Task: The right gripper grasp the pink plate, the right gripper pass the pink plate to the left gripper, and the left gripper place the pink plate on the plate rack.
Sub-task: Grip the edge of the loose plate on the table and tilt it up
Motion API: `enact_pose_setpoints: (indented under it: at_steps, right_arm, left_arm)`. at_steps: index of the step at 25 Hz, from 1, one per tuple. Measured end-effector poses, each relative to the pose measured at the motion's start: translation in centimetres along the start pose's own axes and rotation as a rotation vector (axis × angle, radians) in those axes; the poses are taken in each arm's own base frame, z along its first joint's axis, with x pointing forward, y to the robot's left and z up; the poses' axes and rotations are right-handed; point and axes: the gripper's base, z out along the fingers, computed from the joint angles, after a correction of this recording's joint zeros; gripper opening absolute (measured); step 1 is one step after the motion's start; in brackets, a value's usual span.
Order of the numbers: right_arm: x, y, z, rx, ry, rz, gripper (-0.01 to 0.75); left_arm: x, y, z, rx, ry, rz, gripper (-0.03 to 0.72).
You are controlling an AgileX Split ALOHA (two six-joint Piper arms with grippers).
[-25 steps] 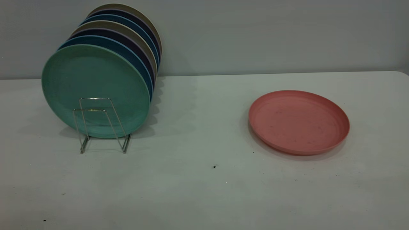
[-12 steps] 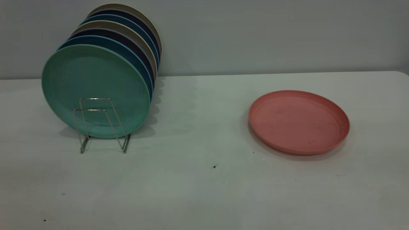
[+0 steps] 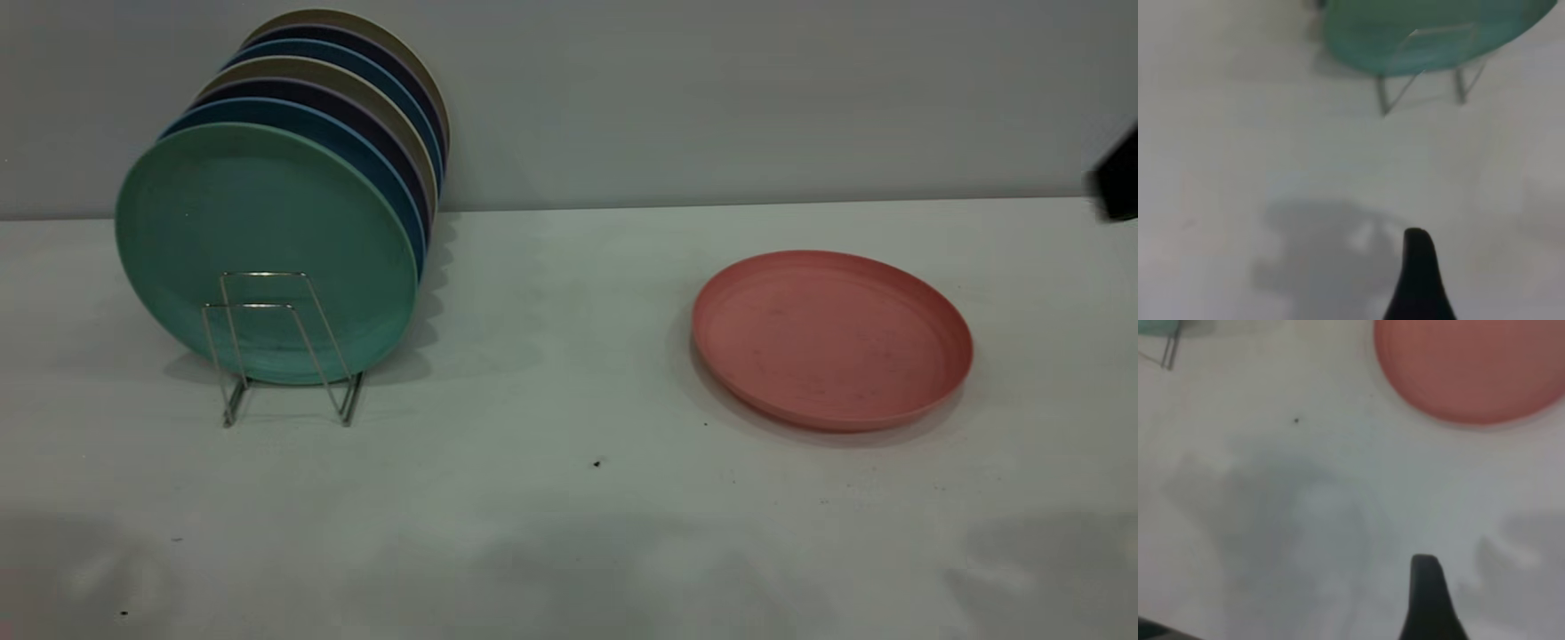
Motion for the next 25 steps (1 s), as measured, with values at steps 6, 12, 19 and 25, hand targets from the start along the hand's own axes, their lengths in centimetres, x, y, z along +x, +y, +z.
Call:
enact_pose_setpoints:
  at_steps: [6, 12, 19, 25]
  right_arm:
    - [-2.7, -2.9, 6.0, 0.002, 0.052, 0.077, 0.527]
    - [-5.4, -8.2, 10.0, -0.023, 0.107, 0.162, 0.527]
    - [-6.6, -12.7, 15.2, -0.082, 0.161, 0.215, 0.527]
    - [-6.9, -15.6, 19.8, -0.086, 0.18, 0.222, 0.527]
  left_arm:
    - [-3.8, -2.1, 5.5, 0.245, 0.036, 0.034, 0.591]
    - [-7.0, -7.6, 10.5, 0.48, 0.029, 0.121, 0.591]
    - [-6.9, -13.0, 18.1, 0.555, 0.099, 0.223, 0.591]
    - [-5.6, -14.1, 21.2, 0.541, 0.141, 0.229, 0.591]
